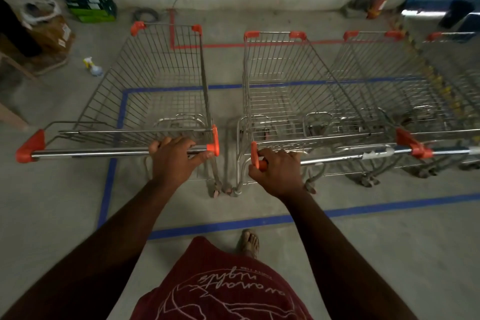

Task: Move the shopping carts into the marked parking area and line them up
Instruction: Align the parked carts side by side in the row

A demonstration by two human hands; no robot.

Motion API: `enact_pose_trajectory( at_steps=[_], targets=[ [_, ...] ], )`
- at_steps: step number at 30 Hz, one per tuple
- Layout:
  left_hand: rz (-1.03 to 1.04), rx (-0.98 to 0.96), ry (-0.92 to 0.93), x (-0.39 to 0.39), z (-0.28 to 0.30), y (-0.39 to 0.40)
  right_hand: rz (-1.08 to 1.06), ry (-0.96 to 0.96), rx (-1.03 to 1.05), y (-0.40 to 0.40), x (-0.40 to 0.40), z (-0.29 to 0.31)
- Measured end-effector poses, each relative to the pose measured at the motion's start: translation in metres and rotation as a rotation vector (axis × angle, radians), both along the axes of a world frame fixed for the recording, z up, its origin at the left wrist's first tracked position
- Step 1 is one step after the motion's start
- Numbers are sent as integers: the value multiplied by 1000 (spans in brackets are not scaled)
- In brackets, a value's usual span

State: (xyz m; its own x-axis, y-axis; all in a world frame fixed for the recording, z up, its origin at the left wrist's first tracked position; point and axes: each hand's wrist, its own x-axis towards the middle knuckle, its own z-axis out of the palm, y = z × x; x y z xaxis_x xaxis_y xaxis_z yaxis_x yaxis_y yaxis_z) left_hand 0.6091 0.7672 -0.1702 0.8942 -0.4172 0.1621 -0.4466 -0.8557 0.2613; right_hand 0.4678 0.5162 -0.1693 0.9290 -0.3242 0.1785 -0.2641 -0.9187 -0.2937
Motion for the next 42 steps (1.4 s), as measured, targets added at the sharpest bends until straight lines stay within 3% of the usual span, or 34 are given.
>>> enact_pose_trajectory(
  at_steps=[9, 18, 42],
  targets=[
    [44, -11, -87, -64, -7, -25, 96, -127, -47, -13, -2, -12],
    [32, -44, -107, -68, -5, -18, 206, -72, 22, -19, -2, -11],
    [-77, -41, -144, -81, -7, -13, 243, -48, 118, -23, -3, -11]
  ],
)
